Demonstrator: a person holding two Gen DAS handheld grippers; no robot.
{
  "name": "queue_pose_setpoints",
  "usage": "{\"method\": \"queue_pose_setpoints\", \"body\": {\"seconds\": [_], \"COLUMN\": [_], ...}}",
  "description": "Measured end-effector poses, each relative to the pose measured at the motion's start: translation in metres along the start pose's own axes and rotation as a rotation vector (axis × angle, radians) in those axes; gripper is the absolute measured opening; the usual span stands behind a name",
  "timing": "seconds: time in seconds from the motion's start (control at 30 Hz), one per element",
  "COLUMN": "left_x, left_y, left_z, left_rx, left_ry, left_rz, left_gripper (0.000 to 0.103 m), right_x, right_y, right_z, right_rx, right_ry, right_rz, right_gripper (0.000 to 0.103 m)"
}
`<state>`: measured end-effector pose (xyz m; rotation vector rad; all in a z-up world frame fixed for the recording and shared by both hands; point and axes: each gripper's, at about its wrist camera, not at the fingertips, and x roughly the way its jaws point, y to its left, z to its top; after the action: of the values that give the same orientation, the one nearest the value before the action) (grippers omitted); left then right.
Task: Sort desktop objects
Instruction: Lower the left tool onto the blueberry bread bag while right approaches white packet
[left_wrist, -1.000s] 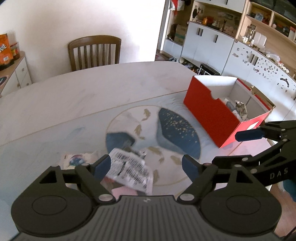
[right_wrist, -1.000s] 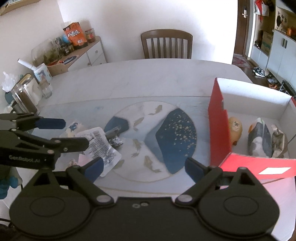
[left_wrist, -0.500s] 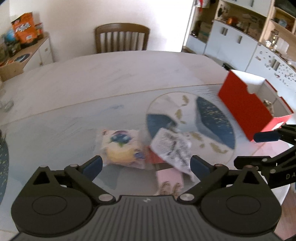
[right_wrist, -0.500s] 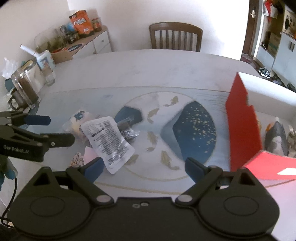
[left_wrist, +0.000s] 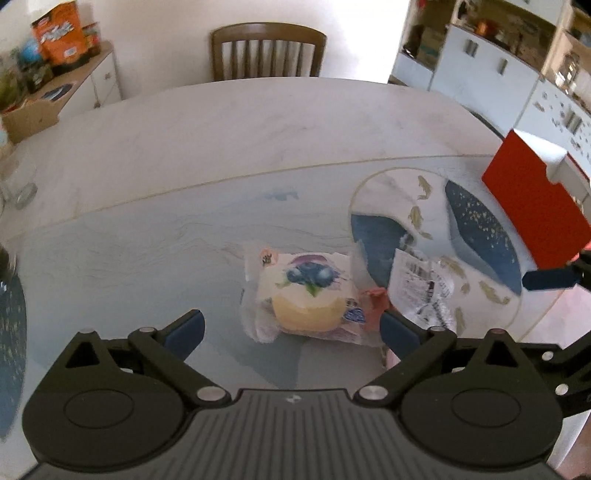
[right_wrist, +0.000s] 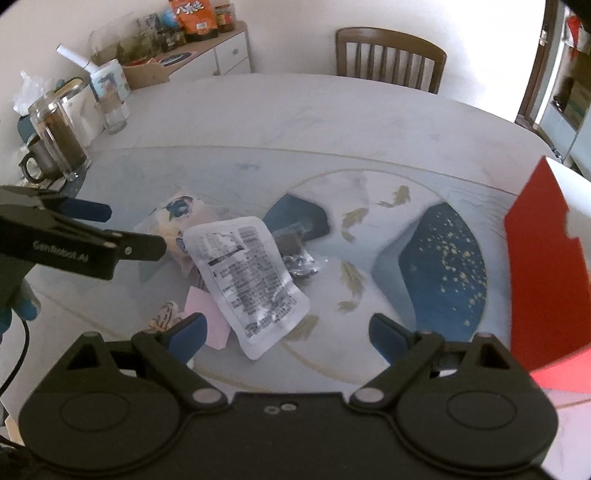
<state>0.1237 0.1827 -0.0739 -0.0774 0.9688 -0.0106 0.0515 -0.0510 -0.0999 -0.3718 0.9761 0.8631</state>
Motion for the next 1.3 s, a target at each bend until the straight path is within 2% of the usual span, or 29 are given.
{"method": "queue_pose_setpoints", "body": {"seconds": [0.27, 0.6, 0.8, 1.3], "left_x": [0.008, 0.014, 0.028, 0.055], "left_y": [0.005, -0.004, 0.000, 0.000], "left_z": [0.006, 0.013, 0.024, 0.034], "left_rx": [0.142, 0.232, 0.190, 0.126], "left_ry": [0.021, 0.015, 0.032, 0.090], "left_rz": [-0.074, -0.119, -0.110, -0.141], "left_gripper": [0.102, 0.102, 0.102, 0.102], "right_x": [0.014, 0.034, 0.043, 0.066], "right_y": [0.003, 0.008, 0.014, 0.016], "right_z": [0.007, 0.015, 0.020, 0.033], "right_rx": [-0.028, -0.047, -0.075, -0.111], "right_ry": [0.026, 0.053, 0.061, 0.077], "right_rz": [0.007, 0.018, 0.029, 0.043], "right_gripper": [0.094, 0.094, 0.093, 0.092]}}
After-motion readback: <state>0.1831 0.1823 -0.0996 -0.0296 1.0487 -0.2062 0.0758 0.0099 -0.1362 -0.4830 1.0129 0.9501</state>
